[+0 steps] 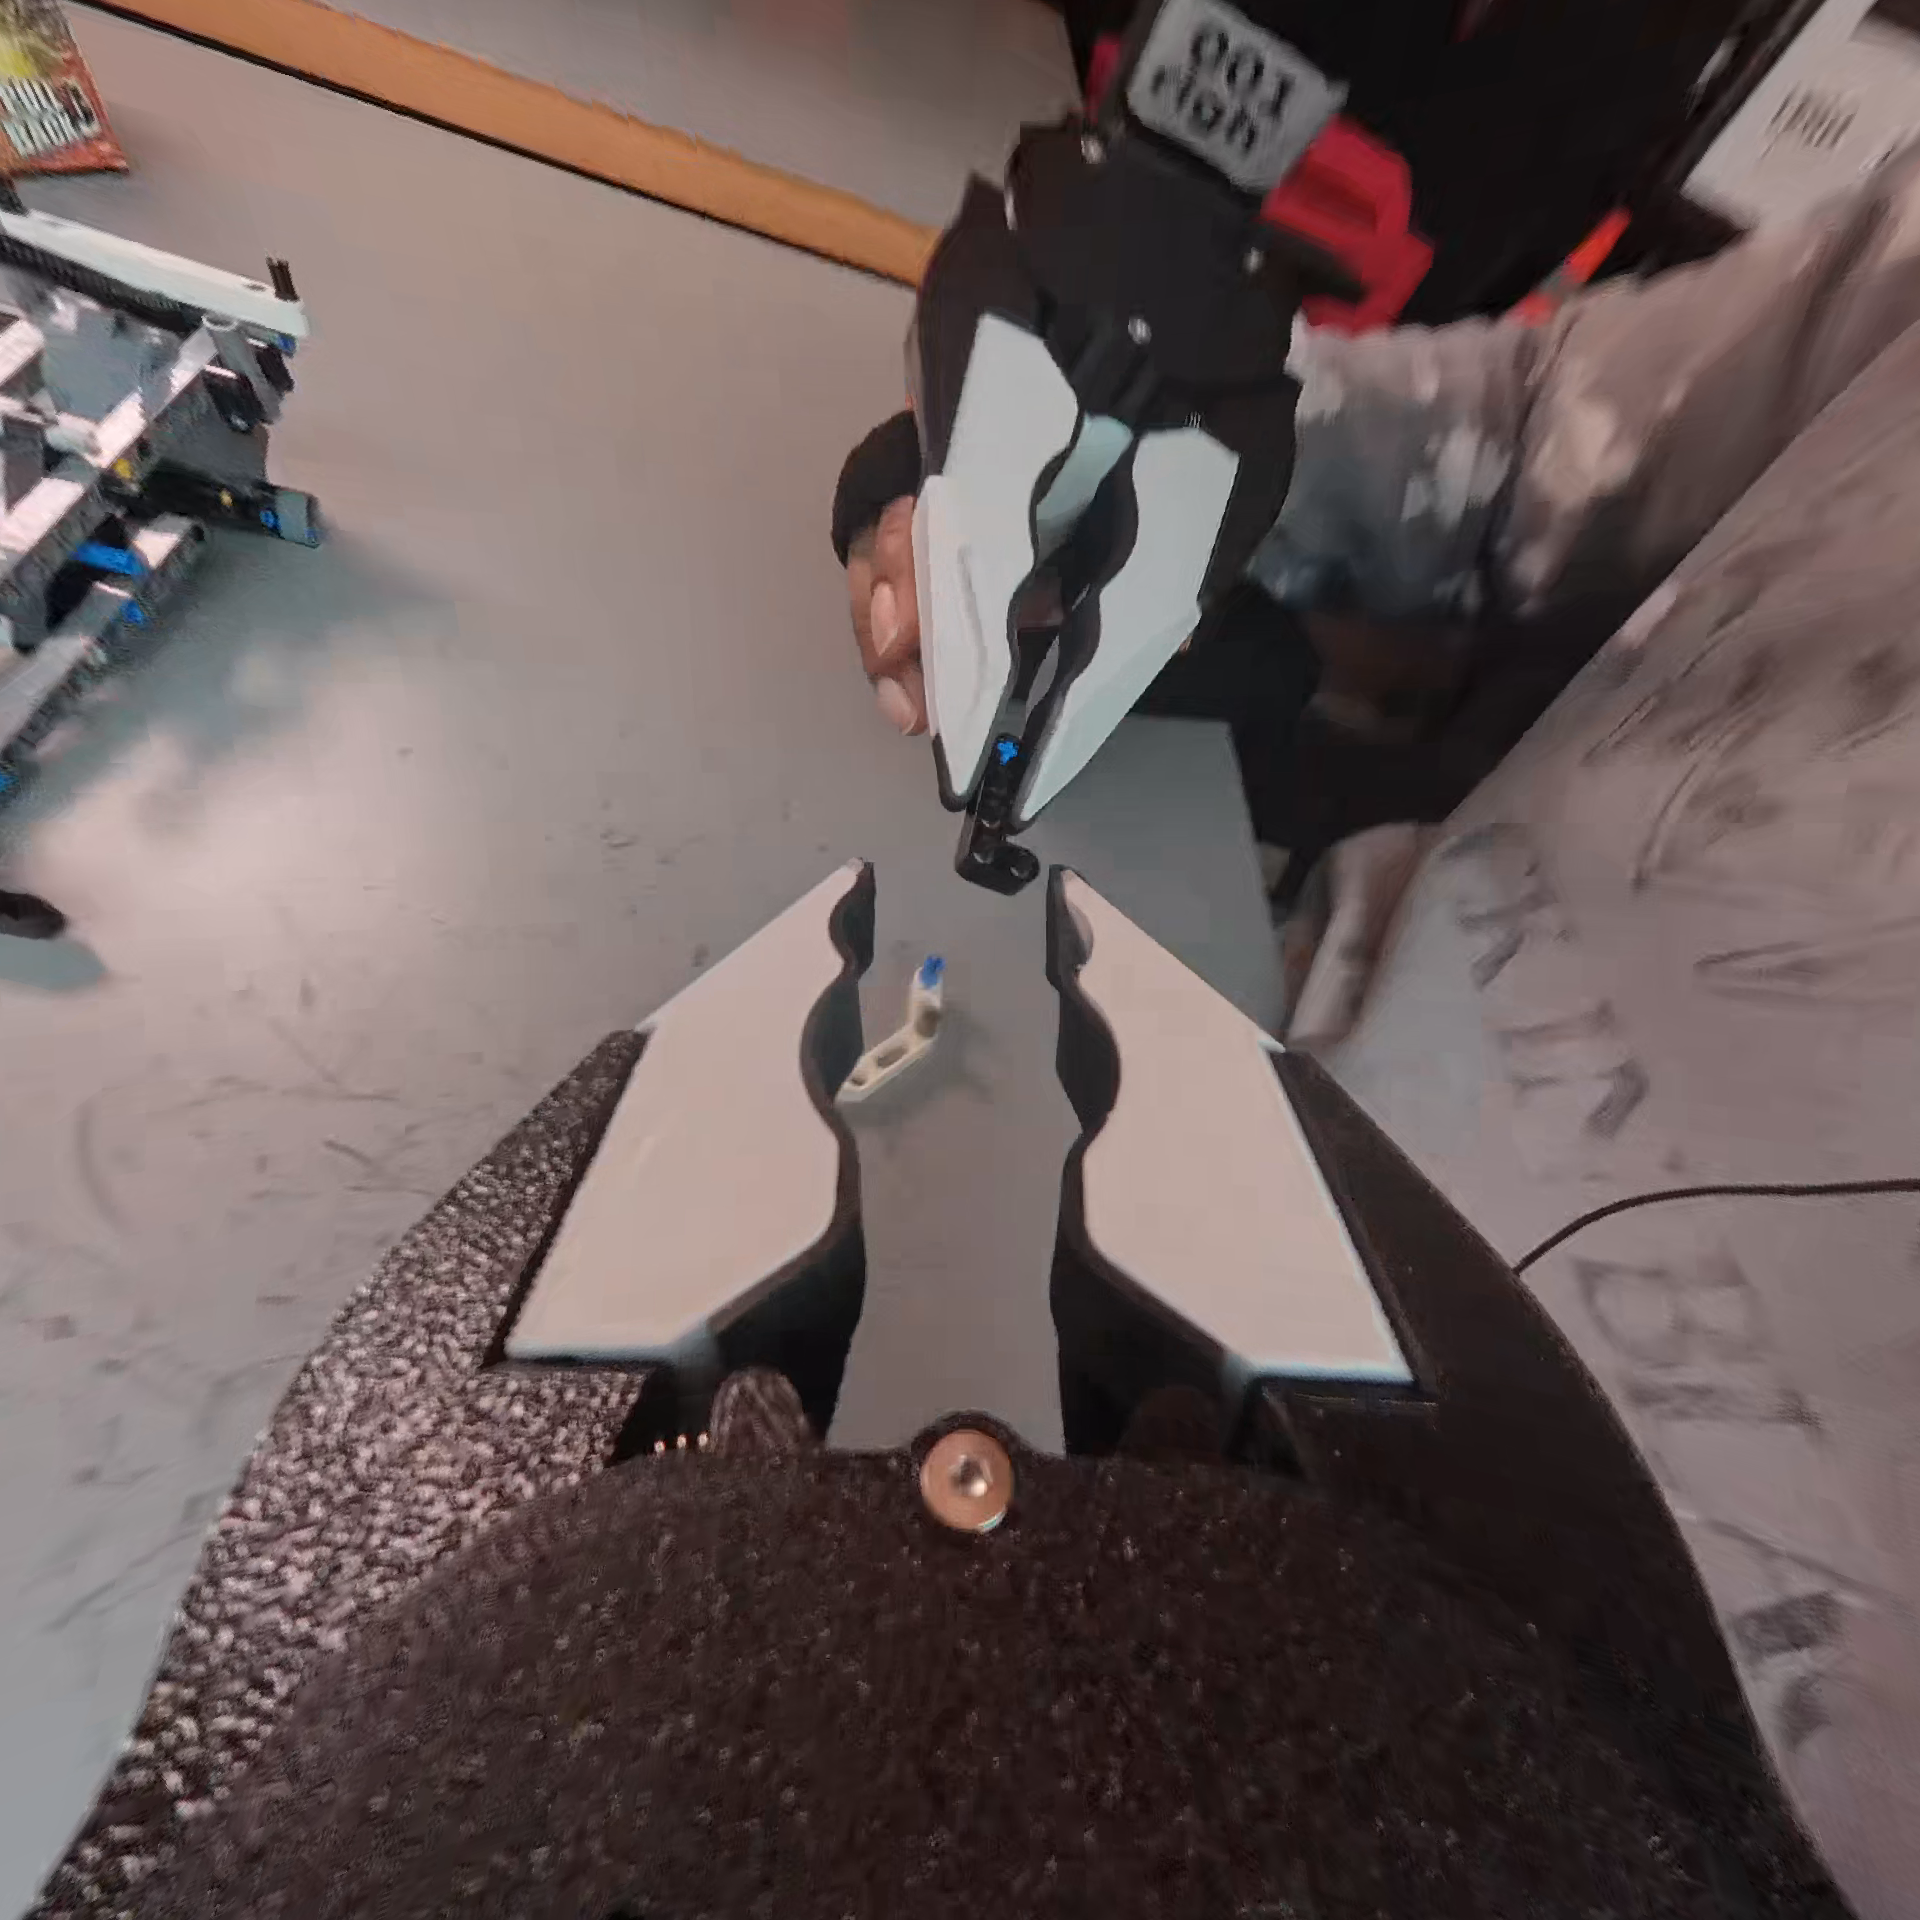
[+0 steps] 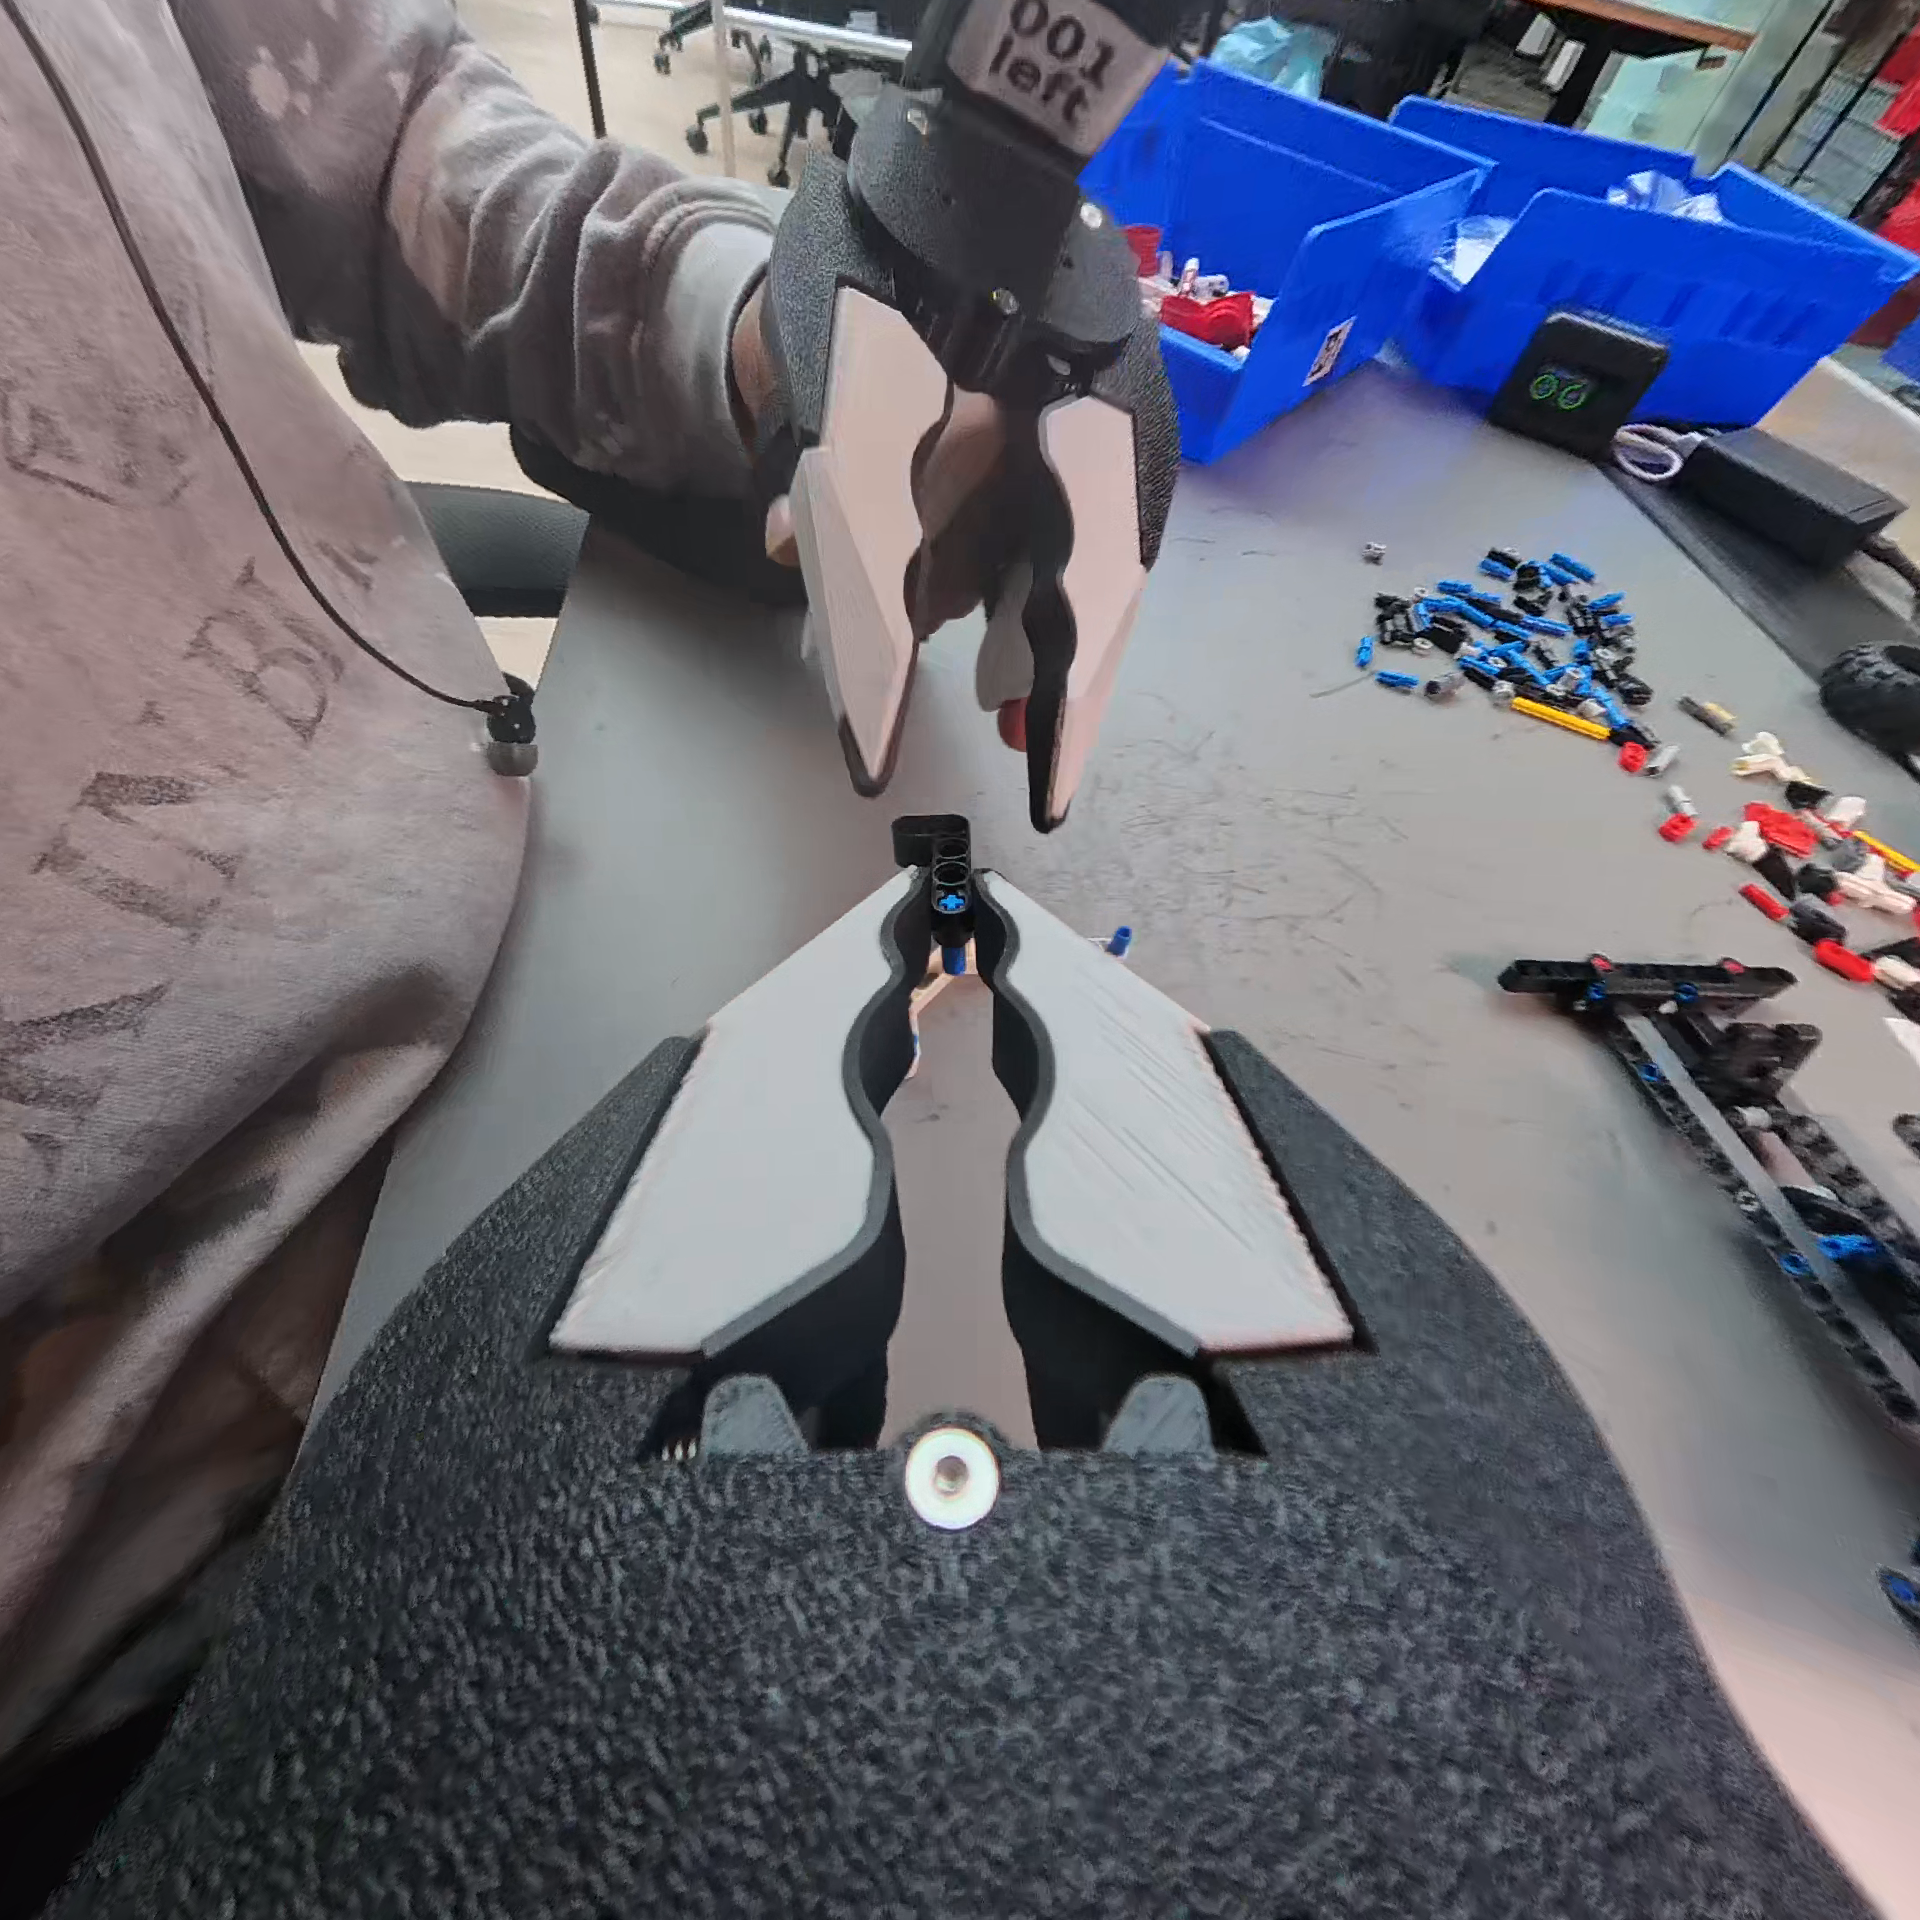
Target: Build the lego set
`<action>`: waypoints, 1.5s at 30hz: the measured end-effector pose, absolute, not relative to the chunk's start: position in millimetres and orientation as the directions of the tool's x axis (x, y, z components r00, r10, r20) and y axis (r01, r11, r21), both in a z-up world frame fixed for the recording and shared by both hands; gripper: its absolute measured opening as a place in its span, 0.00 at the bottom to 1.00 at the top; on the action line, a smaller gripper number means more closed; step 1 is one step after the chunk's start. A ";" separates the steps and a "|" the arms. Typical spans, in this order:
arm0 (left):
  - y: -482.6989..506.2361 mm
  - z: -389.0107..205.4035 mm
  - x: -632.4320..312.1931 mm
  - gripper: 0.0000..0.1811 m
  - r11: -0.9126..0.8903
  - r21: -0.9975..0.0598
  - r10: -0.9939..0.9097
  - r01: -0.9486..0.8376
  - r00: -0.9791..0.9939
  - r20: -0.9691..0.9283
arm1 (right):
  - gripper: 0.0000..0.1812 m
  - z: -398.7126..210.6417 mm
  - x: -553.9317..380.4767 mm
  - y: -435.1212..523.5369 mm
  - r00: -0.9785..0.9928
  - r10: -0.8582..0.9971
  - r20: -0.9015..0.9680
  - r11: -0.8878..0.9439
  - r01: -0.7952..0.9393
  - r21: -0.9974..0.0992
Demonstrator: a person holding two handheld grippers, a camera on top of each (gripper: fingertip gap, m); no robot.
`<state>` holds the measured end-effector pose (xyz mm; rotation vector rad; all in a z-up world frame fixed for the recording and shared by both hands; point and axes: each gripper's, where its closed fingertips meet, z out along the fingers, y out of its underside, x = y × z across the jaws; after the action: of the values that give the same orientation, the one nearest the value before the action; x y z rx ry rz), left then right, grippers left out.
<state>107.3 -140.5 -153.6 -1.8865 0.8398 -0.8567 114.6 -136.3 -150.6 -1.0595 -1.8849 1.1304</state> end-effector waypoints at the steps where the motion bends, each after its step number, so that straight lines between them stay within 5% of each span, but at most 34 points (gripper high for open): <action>1: -142.8 -159.1 110.6 0.17 -0.330 -0.896 -0.836 -0.297 0.533 0.131 | 0.04 -153.1 113.6 -139.4 -0.445 0.882 0.156 0.306 0.289 -0.907; 8: -144.5 -171.4 116.0 0.09 -0.208 -0.872 -0.848 -0.443 0.526 -0.065 | 0.04 -156.8 111.3 -140.2 -0.476 0.868 0.141 0.308 0.295 -0.905; 45: -146.8 -218.9 117.1 0.09 -0.304 -0.749 -0.869 -0.589 0.494 -0.037 | 0.04 -212.0 123.8 -135.3 -0.560 0.817 0.135 0.480 0.531 -0.698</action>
<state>117.1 -146.8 -218.9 -2.0177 1.1959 -0.4948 123.8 -135.3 -212.0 -1.1184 -2.2752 0.8445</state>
